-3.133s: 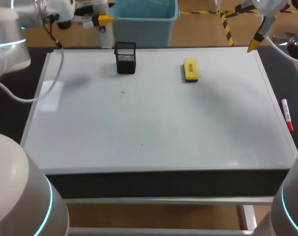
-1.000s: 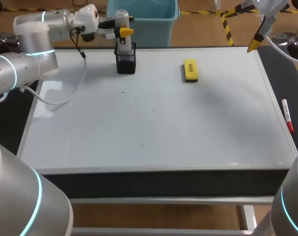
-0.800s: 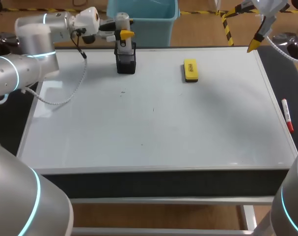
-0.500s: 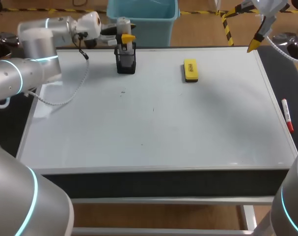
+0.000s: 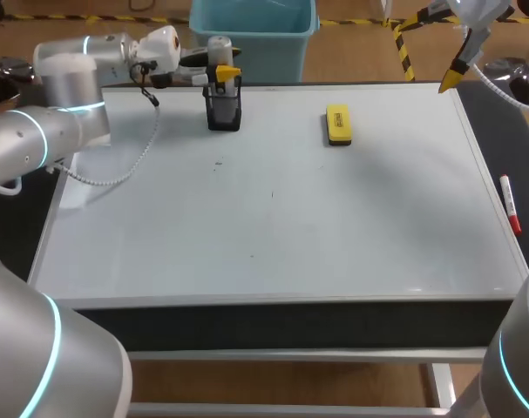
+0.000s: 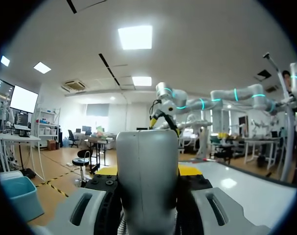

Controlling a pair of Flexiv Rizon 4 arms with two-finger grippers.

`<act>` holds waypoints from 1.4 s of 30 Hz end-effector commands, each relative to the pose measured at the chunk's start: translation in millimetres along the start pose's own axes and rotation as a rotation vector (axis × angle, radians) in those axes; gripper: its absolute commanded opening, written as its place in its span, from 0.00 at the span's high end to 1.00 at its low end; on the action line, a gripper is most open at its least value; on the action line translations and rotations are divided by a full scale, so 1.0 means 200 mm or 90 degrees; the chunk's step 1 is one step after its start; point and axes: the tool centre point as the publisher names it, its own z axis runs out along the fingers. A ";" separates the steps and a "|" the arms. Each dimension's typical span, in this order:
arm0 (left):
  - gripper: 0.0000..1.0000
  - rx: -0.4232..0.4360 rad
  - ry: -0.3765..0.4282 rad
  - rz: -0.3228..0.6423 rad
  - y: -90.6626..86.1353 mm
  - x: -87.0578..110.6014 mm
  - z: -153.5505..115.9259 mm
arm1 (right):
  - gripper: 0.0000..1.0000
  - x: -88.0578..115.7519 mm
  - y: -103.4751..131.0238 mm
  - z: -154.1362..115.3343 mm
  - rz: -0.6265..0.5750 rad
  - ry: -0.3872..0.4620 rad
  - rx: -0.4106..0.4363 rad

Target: Pick up the inspection probe, press it on each red-marked spot on the whiteboard one by one, put down the probe, pick up the eraser, and wipe off all the red marks.

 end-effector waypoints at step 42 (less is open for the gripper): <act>0.00 -0.213 -0.136 0.123 -0.15 0.19 -0.32 | 0.00 0.00 0.00 0.00 -0.001 0.003 0.001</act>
